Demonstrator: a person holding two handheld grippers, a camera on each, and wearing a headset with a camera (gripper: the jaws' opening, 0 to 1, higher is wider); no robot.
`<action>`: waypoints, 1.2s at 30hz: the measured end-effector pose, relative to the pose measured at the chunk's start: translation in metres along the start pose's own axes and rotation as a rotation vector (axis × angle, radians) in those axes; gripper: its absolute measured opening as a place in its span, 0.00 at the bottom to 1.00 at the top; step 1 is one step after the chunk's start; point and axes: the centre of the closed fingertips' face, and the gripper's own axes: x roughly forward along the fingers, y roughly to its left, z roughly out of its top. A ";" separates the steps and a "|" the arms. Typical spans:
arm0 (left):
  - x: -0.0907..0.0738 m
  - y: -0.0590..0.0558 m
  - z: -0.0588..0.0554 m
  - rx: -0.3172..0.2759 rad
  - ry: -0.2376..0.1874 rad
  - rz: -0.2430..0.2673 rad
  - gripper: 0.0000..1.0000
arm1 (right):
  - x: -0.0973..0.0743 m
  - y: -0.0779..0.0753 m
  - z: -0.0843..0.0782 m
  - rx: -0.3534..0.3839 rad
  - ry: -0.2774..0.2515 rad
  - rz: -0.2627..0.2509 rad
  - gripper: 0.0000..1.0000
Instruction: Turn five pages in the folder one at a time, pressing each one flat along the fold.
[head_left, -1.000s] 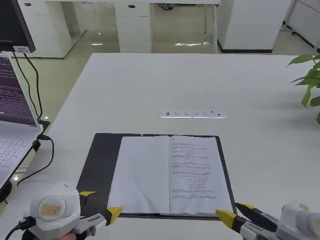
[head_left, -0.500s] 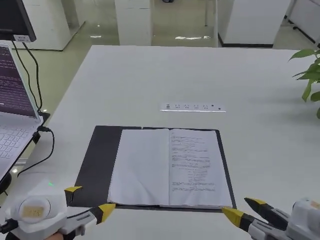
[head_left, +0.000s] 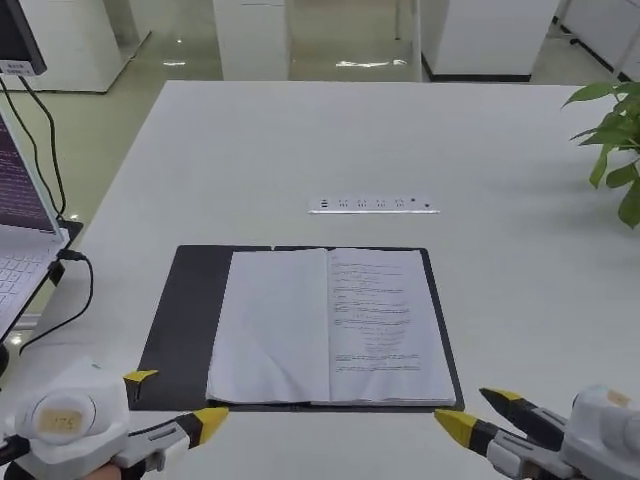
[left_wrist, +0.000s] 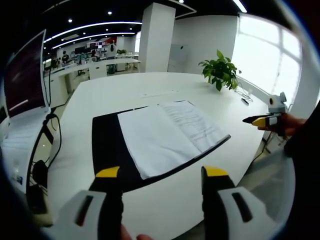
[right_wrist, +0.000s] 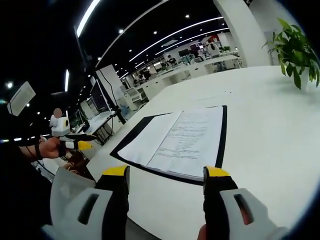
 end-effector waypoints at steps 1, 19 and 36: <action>0.001 0.000 0.000 0.000 0.000 -0.002 0.63 | -0.001 -0.001 0.000 0.000 0.003 -0.002 0.58; 0.027 -0.021 0.001 0.047 0.043 -0.093 0.64 | -0.013 -0.010 -0.003 0.012 -0.007 -0.051 0.58; 0.077 -0.065 0.016 0.192 0.106 -0.238 0.64 | -0.010 -0.017 -0.013 0.025 -0.007 -0.076 0.58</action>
